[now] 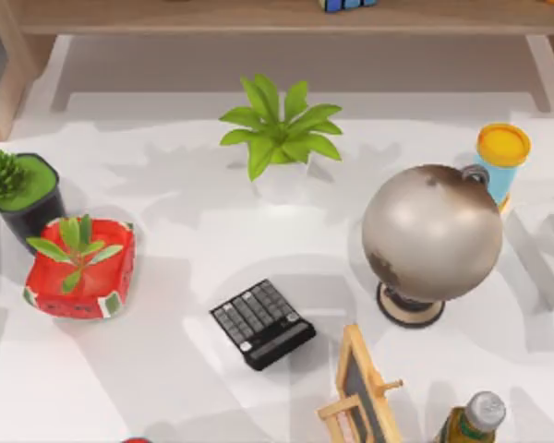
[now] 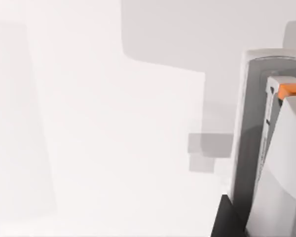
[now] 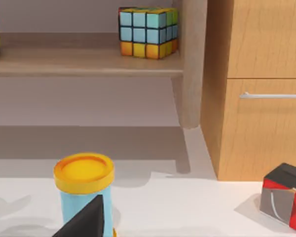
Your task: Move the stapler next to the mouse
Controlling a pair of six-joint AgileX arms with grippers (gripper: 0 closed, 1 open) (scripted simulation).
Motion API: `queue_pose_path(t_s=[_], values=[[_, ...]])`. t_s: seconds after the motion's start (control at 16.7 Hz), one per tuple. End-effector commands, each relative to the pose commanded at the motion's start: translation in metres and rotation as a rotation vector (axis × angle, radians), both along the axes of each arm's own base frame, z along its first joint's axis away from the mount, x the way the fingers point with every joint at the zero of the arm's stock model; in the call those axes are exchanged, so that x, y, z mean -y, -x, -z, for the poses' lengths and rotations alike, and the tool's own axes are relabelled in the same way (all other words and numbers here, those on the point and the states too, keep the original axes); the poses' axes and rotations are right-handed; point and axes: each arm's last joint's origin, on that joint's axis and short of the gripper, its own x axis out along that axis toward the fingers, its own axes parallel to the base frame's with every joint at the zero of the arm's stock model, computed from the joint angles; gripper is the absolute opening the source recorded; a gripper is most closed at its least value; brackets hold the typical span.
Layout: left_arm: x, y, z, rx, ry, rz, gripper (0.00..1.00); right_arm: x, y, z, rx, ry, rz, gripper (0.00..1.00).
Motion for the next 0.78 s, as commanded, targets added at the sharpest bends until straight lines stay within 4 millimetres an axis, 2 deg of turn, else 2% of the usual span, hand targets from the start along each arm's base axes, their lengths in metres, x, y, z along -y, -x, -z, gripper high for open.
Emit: queue_pose_path(t_s=[0.42, 0.78], values=[[-0.001, -0.001, 0.006, 0.016, -0.006, -0.003, 0.00, 0.000, 0.000, 0.000, 0.000, 0.000, 0.000, 1.00], [-0.001, 0.002, 0.036, -0.048, 0.022, -0.006, 0.00, 0.000, 0.000, 0.000, 0.000, 0.000, 0.000, 1.00]])
